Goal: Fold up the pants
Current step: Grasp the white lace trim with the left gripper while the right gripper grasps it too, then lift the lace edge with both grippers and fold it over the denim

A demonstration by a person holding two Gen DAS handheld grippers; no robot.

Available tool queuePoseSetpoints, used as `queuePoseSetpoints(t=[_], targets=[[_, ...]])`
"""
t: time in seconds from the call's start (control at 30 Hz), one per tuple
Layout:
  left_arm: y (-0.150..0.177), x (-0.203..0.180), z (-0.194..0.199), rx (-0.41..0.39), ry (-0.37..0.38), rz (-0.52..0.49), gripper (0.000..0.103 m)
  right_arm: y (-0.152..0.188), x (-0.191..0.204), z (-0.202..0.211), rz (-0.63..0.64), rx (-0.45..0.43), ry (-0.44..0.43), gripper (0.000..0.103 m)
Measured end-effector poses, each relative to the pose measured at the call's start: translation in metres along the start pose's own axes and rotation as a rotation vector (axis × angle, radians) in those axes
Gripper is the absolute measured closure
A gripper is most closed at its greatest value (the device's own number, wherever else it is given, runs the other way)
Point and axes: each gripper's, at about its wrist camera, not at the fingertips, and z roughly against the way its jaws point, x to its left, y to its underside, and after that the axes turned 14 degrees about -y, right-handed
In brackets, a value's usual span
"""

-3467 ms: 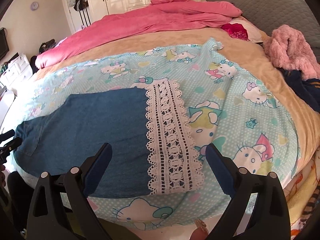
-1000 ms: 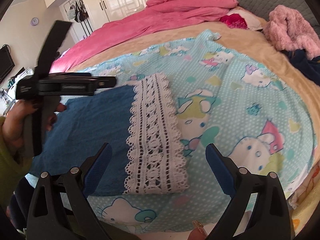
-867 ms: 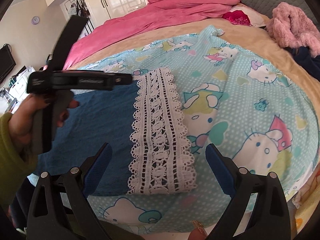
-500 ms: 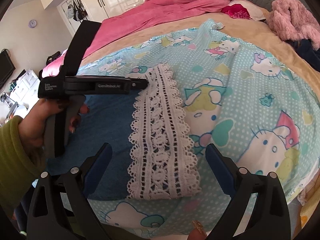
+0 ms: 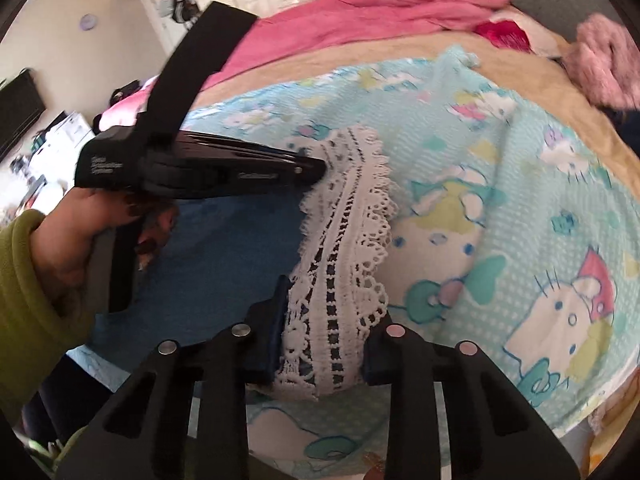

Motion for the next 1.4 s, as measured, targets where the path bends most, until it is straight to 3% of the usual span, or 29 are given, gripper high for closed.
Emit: queuePoseSetpoints(t=[0.2, 0.43, 0.67, 0.87, 1.03, 1.1, 1.23, 1.33, 1.4], targets=[[0.011, 0.026, 0.026, -0.039, 0.055, 0.076, 0.098, -0.012, 0.028, 0.005, 0.073, -0.027, -0.051, 0.076], [0.034, 0.077, 0.062, -0.090, 0.035, 0.173, 0.098, -0.027, 0.077, -0.005, 0.180, -0.020, -0.123, 0.077], [0.067, 0.123, 0.080, -0.095, 0.004, 0.260, 0.098, -0.030, 0.133, -0.041, 0.278, 0.061, -0.193, 0.077], [0.102, 0.168, 0.088, -0.072, -0.034, 0.387, 0.098, -0.020, 0.165, -0.070, 0.289, 0.133, -0.236, 0.076], [0.137, 0.212, 0.100, -0.044, -0.100, 0.501, 0.098, -0.009, 0.187, -0.089, 0.264, 0.206, -0.328, 0.071], [0.148, 0.225, 0.105, -0.042, -0.107, 0.535, 0.098, -0.007, 0.195, -0.088, 0.263, 0.215, -0.359, 0.059], [0.164, 0.243, 0.115, -0.048, -0.094, 0.595, 0.098, -0.014, 0.199, -0.069, 0.285, 0.164, -0.344, 0.052], [0.165, 0.247, 0.119, -0.063, -0.051, 0.622, 0.096, -0.026, 0.183, -0.053, 0.260, 0.100, -0.283, 0.046], [0.161, 0.245, 0.118, -0.066, -0.009, 0.631, 0.084, -0.036, 0.161, -0.048, 0.222, 0.065, -0.219, 0.045]])
